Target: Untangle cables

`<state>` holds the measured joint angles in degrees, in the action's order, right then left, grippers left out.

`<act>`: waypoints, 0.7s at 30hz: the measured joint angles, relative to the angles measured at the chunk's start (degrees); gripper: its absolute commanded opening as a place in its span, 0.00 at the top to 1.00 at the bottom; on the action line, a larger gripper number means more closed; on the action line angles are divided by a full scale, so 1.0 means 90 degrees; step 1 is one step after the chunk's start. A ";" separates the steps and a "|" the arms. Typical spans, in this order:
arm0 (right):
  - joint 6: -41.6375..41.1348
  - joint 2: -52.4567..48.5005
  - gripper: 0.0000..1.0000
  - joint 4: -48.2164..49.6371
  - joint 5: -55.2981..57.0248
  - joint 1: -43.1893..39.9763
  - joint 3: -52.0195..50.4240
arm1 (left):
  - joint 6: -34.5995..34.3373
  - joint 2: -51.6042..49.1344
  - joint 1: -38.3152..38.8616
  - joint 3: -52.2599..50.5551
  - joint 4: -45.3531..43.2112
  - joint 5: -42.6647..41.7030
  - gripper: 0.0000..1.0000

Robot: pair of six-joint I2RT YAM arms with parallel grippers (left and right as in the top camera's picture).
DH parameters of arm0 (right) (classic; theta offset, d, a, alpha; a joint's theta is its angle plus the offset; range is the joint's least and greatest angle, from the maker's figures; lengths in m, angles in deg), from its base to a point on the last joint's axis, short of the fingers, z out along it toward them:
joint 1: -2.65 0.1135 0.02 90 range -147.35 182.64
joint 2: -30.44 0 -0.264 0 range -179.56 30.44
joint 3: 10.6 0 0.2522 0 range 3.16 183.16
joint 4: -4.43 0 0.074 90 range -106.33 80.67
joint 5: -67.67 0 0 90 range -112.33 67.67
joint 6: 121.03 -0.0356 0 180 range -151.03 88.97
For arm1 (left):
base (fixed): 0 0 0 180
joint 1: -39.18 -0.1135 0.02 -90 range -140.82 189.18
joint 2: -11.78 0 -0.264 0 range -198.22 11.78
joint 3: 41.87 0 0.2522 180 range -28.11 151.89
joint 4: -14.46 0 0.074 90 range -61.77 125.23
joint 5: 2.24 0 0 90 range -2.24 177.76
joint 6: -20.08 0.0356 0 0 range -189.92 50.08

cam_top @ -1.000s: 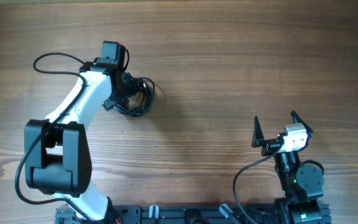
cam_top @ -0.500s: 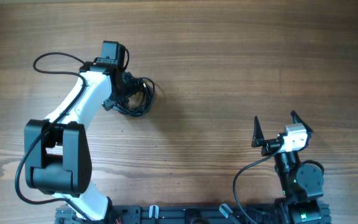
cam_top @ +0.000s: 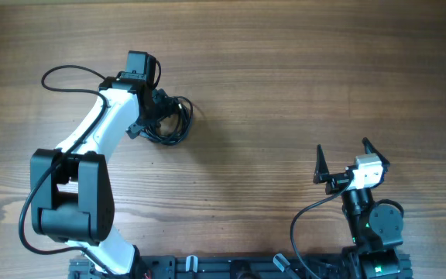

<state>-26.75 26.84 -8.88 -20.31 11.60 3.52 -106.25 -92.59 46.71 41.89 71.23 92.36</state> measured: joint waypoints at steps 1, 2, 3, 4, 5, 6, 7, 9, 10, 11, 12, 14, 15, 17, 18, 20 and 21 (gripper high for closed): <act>0.0000 0.0000 0.00 0.0000 0.0000 0.0000 0.0000 | -0.0002 0.0000 0.0000 0.0000 0.0000 0.0000 0.13; 0.0000 0.0000 0.00 0.0000 0.0000 0.0000 0.0000 | 0.0000 0.0000 0.0000 0.0000 0.0000 0.0000 0.13; 0.0000 0.0000 0.00 0.0000 0.0000 0.0000 0.0000 | 0.0000 0.0000 0.0000 0.0000 0.0000 0.0000 0.13; 0.0000 0.0000 0.00 0.0000 0.0000 0.0000 0.0000 | 0.0000 0.0000 0.0000 0.0000 0.0000 0.0000 0.12; 0.0000 0.0000 0.00 0.0000 0.0000 0.0000 0.0000 | 0.0000 0.0000 0.0000 0.0000 0.0000 0.0000 0.12; 0.0000 0.0000 0.00 0.0000 0.0000 0.0000 0.0000 | 0.0000 0.0000 0.0000 0.0000 0.0000 0.0000 0.12; 0.0000 0.0000 0.00 0.0000 0.0000 0.0000 0.0000 | 0.0000 0.0000 0.0000 0.0000 0.0000 0.0000 0.12; 0.0000 0.0000 0.00 0.0000 0.0000 0.0000 0.0000 | 0.0000 0.0000 0.0000 0.0000 0.0000 0.0000 0.12; 0.0000 0.0000 0.00 0.0000 0.0000 0.0000 0.0000 | 0.0000 0.0000 0.0000 0.0000 0.0000 0.0000 0.11; 0.0000 0.0000 0.00 0.0000 0.0000 0.0000 0.0000 | 0.0000 0.0000 0.0000 0.0000 0.0000 0.0000 0.08; 0.0000 0.0000 0.00 0.0000 0.0000 0.0000 0.0000 | 0.0000 0.0000 0.0000 0.0000 0.0000 0.0000 0.07; 0.0000 0.0000 0.00 0.0000 0.0000 0.0000 0.0000 | 0.0000 0.0000 0.0000 0.0000 0.0000 0.0000 0.00; 0.0000 0.0000 0.00 0.0000 0.0000 0.0000 0.0000 | 0.0000 0.0000 0.0000 0.0000 0.0000 0.0000 0.00; 0.0000 0.0000 0.00 0.0000 0.0000 0.0000 0.0000 | 0.0000 0.0000 0.0000 0.0000 0.0000 0.0000 0.00; 0.0000 0.0000 0.00 0.0000 0.0000 0.0000 0.0000 | -0.0002 0.0000 0.0000 0.0000 0.0000 0.0000 0.00; 0.0000 0.0000 0.00 0.0000 0.0000 0.0000 0.0000 | -0.0002 0.0000 0.0000 0.0000 0.0000 0.0000 0.00; 0.0000 0.0000 0.00 0.0000 0.0000 0.0000 0.0000 | -0.0002 0.0000 0.0000 0.0000 0.0000 0.0000 0.00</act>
<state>-26.75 26.84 -8.88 -20.31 11.60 3.52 -106.27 -92.59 46.71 41.89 71.23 92.36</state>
